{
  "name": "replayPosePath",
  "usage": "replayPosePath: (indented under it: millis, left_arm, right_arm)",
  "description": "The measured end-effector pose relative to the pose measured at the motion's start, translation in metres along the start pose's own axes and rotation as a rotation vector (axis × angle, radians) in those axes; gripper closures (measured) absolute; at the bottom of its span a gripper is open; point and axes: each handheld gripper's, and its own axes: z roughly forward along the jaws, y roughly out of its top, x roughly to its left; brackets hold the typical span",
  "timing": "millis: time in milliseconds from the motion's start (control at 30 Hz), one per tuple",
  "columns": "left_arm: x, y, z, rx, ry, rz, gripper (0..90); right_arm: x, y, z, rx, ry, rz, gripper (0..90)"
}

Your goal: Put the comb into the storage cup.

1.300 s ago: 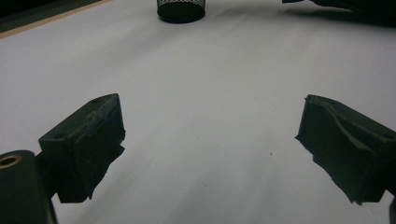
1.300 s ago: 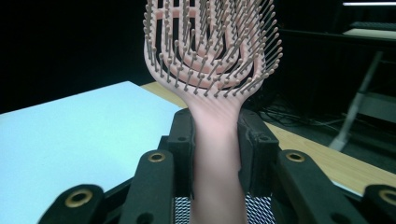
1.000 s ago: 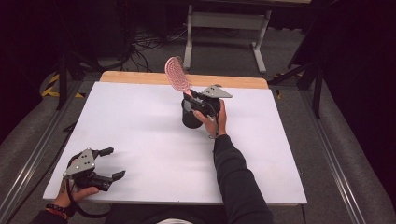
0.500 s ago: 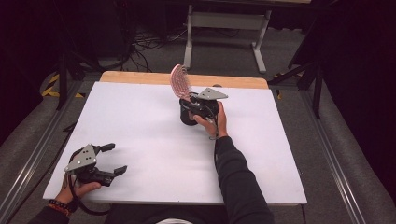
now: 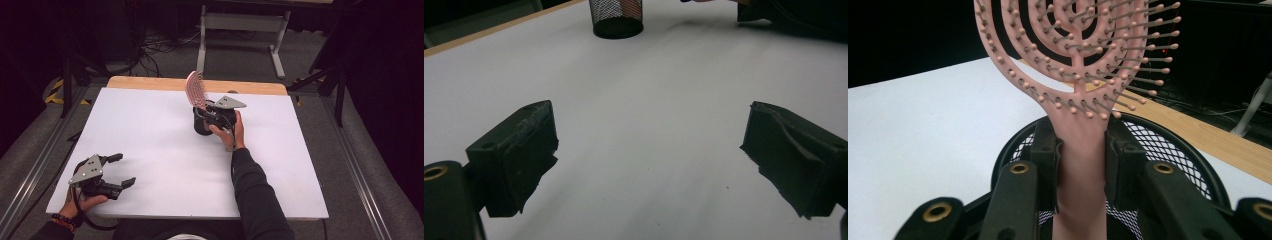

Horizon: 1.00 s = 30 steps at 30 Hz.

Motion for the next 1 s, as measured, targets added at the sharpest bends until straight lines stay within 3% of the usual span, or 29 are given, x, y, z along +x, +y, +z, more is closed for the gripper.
replayPosePath:
  millis: [500, 1000]
  left_arm:
    - [-0.0008, -0.0004, -0.0032, -0.004, 0.007, -0.006, 8.3]
    - [-0.0014, -0.0011, -0.0026, 0.005, 0.010, -0.002, 8.2]
  right_arm:
    - [-0.0032, -0.0021, -0.0001, 0.010, -0.018, 0.028, 70.0]
    - [-0.0050, -0.0023, -0.0043, 0.036, -0.036, 0.025, 66.3]
